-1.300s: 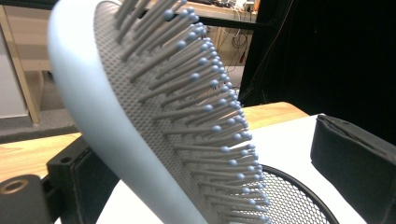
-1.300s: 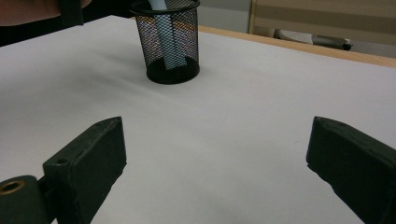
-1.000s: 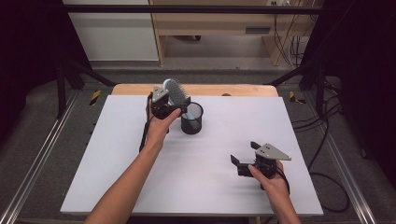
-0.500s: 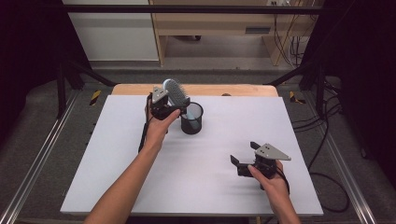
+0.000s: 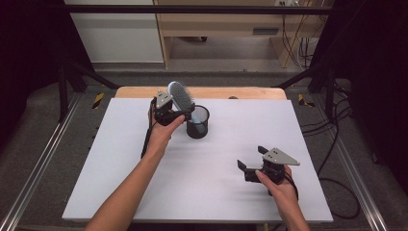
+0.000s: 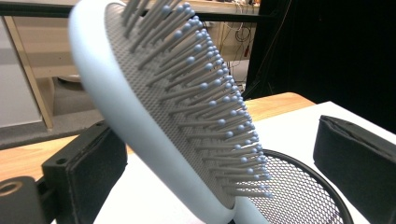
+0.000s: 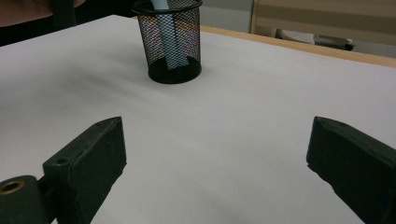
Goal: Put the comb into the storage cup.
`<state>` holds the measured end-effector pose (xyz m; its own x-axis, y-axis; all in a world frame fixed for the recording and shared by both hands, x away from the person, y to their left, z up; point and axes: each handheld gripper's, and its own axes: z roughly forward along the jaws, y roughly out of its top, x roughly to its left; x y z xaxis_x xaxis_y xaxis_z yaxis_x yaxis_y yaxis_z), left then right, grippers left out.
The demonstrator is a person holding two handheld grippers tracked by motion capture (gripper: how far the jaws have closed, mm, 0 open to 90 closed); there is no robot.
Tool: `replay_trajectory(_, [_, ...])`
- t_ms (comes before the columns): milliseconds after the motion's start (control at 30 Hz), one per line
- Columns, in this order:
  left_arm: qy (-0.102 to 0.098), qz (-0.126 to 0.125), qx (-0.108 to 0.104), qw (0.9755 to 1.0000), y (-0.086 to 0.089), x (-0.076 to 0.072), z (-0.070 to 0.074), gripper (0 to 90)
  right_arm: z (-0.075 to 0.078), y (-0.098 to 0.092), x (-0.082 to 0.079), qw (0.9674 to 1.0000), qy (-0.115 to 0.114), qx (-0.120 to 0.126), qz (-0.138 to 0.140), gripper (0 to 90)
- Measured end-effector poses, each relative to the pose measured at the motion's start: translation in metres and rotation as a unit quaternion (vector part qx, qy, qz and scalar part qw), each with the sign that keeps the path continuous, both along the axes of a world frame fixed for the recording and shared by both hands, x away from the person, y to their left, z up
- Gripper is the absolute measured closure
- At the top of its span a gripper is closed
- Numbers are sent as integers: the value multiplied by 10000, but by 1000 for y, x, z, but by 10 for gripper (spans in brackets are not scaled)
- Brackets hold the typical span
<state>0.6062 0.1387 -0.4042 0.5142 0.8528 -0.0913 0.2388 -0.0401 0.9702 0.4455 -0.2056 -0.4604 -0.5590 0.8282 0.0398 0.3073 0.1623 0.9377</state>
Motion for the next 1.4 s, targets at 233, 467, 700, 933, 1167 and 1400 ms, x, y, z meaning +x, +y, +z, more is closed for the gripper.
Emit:
replay_trajectory(233, [6, 3, -16, 10000, 6, -5, 1, 30, 0, 1, 0, 10000, 0, 16, 6, 50])
replay_trajectory(467, [10, -34, 33, 10000, 8, -12, 1, 30, -1, -1, 1, 10000, 16, -30, 20, 50])
replay_trajectory(700, [-19, -74, 47, 10000, 9, -20, 3, 30, 0, -3, 0, 10000, 0, 10, 18, 49])
replay_trajectory(933, [-45, 59, -42, 10000, 18, -30, 3, 30, 2, -5, -2, 10000, 34, 68, -15, 50])
replay_trajectory(1167, [-37, 152, -135, 9998, 35, -41, 5, 32, 6, 1, -5, 9999, 42, 123, -58, 60])
replay_trajectory(1400, [-79, 161, -169, 9997, 48, -49, 8, 30, 7, -7, -5, 9991, 190, 345, -160, 61])
